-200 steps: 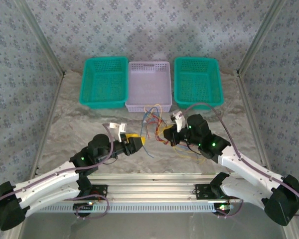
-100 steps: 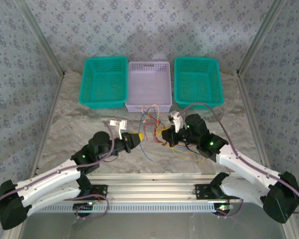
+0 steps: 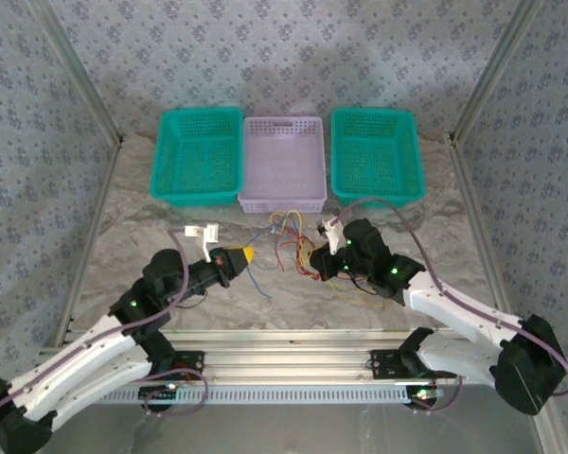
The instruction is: Untangle the cables
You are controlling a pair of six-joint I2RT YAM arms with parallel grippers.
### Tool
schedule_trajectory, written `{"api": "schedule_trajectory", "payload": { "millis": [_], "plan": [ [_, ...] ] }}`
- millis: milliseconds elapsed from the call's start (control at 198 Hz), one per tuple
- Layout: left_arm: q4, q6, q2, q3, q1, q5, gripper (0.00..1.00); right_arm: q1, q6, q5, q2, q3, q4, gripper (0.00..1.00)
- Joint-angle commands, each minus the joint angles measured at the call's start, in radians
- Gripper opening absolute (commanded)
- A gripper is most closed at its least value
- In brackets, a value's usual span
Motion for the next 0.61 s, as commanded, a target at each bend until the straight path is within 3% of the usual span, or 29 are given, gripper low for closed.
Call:
{"api": "schedule_trajectory", "payload": {
  "millis": [0,202,348,474,600],
  "plan": [
    [-0.137,0.073,-0.060,0.117,0.032,-0.067,0.00,-0.031,-0.003,0.150,0.061,-0.014,-0.106,0.00],
    [-0.296,0.169,-0.087,0.239,0.051,-0.130,0.00,-0.040,-0.005,0.161,0.147,0.011,-0.114,0.00],
    [-0.347,0.192,-0.084,0.283,0.053,-0.152,0.00,-0.037,-0.011,0.121,0.131,0.009,-0.089,0.22],
    [-0.353,0.176,-0.074,0.277,0.053,-0.152,0.00,-0.035,-0.024,0.081,0.057,-0.011,-0.044,0.51],
    [-0.332,0.155,-0.062,0.253,0.053,-0.151,0.00,-0.037,-0.032,0.070,-0.021,-0.024,-0.009,0.58]
  ]
}}
